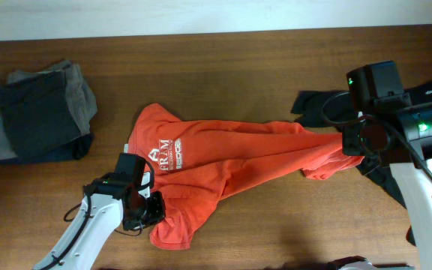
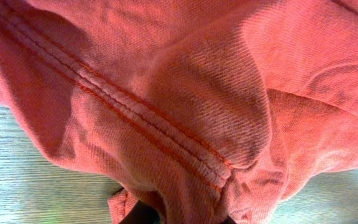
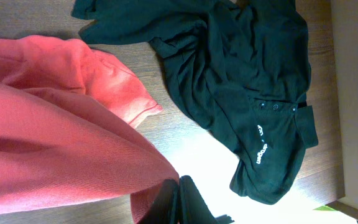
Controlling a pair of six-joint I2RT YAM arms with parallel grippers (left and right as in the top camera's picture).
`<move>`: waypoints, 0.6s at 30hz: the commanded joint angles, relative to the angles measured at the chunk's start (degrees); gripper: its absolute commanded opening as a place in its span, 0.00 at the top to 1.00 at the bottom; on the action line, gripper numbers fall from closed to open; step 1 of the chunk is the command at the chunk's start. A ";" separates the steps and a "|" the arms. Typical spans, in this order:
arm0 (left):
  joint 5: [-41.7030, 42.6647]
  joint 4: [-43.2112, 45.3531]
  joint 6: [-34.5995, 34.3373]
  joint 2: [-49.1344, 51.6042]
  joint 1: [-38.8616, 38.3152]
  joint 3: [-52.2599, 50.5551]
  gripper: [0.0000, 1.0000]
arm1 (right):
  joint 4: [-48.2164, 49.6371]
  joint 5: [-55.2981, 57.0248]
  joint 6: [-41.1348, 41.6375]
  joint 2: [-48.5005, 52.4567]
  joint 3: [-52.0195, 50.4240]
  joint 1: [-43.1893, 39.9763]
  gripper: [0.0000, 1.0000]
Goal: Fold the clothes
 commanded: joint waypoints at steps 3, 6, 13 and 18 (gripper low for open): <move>0.85 -1.18 -0.98 -0.68 -0.24 -0.17 0.86 | -0.17 1.90 0.28 0.09 0.50 -0.57 0.96; -0.42 -2.10 -1.29 -2.12 -0.24 -0.17 0.85 | -0.15 1.90 0.28 0.09 0.50 -0.57 0.96; -5.86 -1.53 -2.27 -8.94 -0.24 -0.17 0.85 | -0.15 1.90 0.28 0.09 0.50 -0.57 0.96; -7.15 0.09 -2.25 -12.83 -0.24 -0.17 0.89 | -0.15 1.90 0.28 0.09 0.50 -0.57 0.96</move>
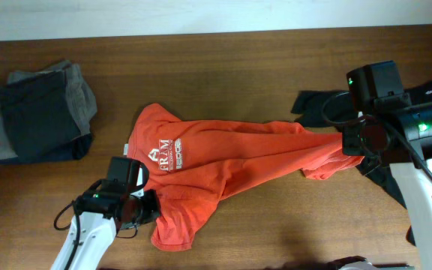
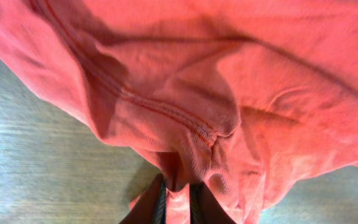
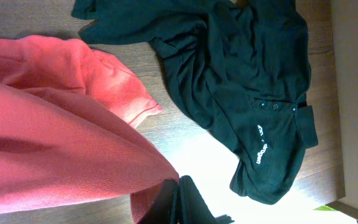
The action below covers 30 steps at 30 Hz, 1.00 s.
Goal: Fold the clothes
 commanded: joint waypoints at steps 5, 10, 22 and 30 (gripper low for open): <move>-2.08 5.49 -0.55 -2.62 -0.24 -0.17 0.94 | -0.20 1.92 0.28 0.09 0.50 -0.57 0.96; -3.54 12.09 -0.57 -1.81 -0.24 -0.17 0.99 | -0.24 1.75 0.28 0.09 0.50 -0.57 0.96; -4.28 -13.40 -0.59 -6.64 -0.28 15.52 0.85 | -0.15 1.75 0.28 0.09 0.50 -0.57 0.96; 0.48 -13.38 -3.85 -9.46 -0.28 5.07 0.73 | -0.20 1.73 0.28 0.09 0.50 -0.57 0.96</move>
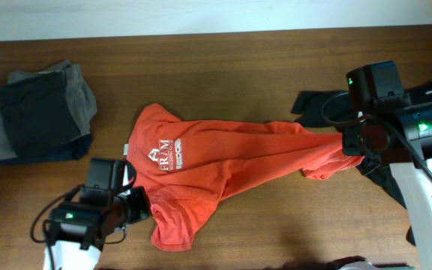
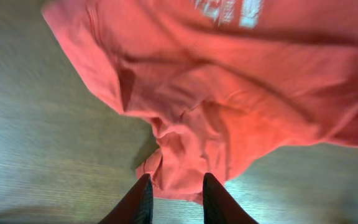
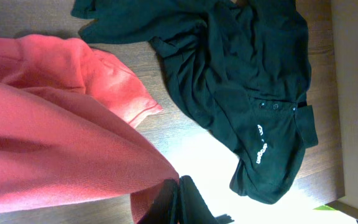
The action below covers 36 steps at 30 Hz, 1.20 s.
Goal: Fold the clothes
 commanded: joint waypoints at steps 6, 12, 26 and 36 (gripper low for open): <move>4.11 7.06 -1.68 3.93 -0.22 -12.35 0.73 | -0.02 1.49 0.26 0.09 0.50 -0.57 0.96; 4.66 13.49 -1.68 7.67 -0.22 -15.28 0.62 | -0.02 1.49 0.26 0.09 0.50 -0.57 0.96; 5.88 20.11 -1.73 17.35 -0.22 -15.30 0.64 | 0.00 1.51 0.26 0.09 0.50 -0.57 0.96; 6.54 20.37 -1.73 18.45 -0.22 -14.97 0.99 | 0.00 1.51 0.26 0.09 0.50 -0.57 0.96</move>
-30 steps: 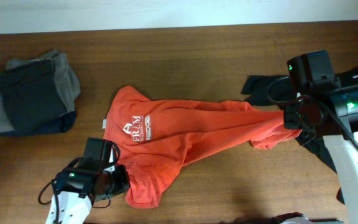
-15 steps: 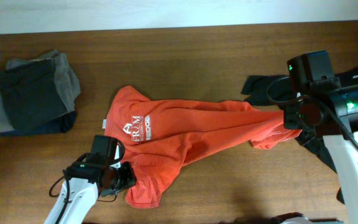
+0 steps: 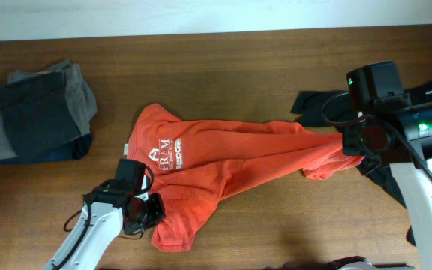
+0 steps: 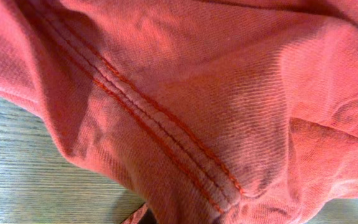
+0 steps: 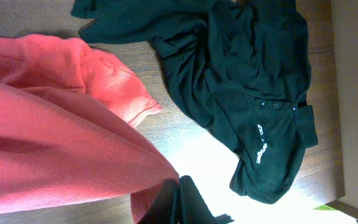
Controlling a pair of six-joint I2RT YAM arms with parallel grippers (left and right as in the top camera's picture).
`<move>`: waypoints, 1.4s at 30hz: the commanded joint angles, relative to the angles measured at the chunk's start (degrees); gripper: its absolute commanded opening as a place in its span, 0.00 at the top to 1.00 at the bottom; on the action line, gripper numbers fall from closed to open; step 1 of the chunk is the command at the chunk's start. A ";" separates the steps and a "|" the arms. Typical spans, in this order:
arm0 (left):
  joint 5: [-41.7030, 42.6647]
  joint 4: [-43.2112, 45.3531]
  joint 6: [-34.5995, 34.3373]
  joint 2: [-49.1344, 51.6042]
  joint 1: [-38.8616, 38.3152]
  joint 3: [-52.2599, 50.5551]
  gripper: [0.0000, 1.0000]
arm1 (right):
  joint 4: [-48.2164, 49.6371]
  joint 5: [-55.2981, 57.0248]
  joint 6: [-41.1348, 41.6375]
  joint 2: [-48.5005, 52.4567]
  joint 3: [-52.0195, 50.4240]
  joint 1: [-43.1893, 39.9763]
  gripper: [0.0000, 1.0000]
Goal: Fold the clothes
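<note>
An orange T-shirt with a white chest print lies stretched across the middle of the table. My right gripper is shut on its right end and holds that end up; the closed fingers pinch orange cloth. My left gripper is pressed into the shirt's lower left part. In the left wrist view a stitched seam and orange cloth fill the frame and cover the fingers.
A dark green polo shirt lies crumpled at the right end of the table, beside and under the right arm. A pile of grey and dark folded clothes sits at the far left. Bare wood runs along the back.
My left gripper was open and drawn back to the left of the shirt's lower edge; now it is against the shirt with cloth over its fingers. The right gripper and shirt end have not moved.
The left gripper was first buried in the shirt's lower left cloth, then was shut on a fold of it a little to the left. It then stood open and clear of the shirt, and now it is in the cloth again. The right gripper held the shirt's right end throughout.
</note>
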 commanded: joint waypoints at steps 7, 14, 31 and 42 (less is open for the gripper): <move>1.57 -13.66 1.27 -11.39 -0.22 7.63 0.99 | 0.00 1.53 0.28 0.09 0.50 -0.57 0.96; 0.42 -24.28 4.50 -20.94 -0.20 24.15 0.99 | -0.07 1.51 0.28 0.09 0.50 -0.57 0.96; -2.05 -38.23 4.87 -21.14 -0.17 31.04 0.99 | -0.22 1.53 0.28 0.09 0.50 -0.57 0.96; -5.25 -41.05 4.85 -21.16 -0.17 31.04 0.79 | -0.09 1.51 0.28 0.09 0.50 -0.57 0.96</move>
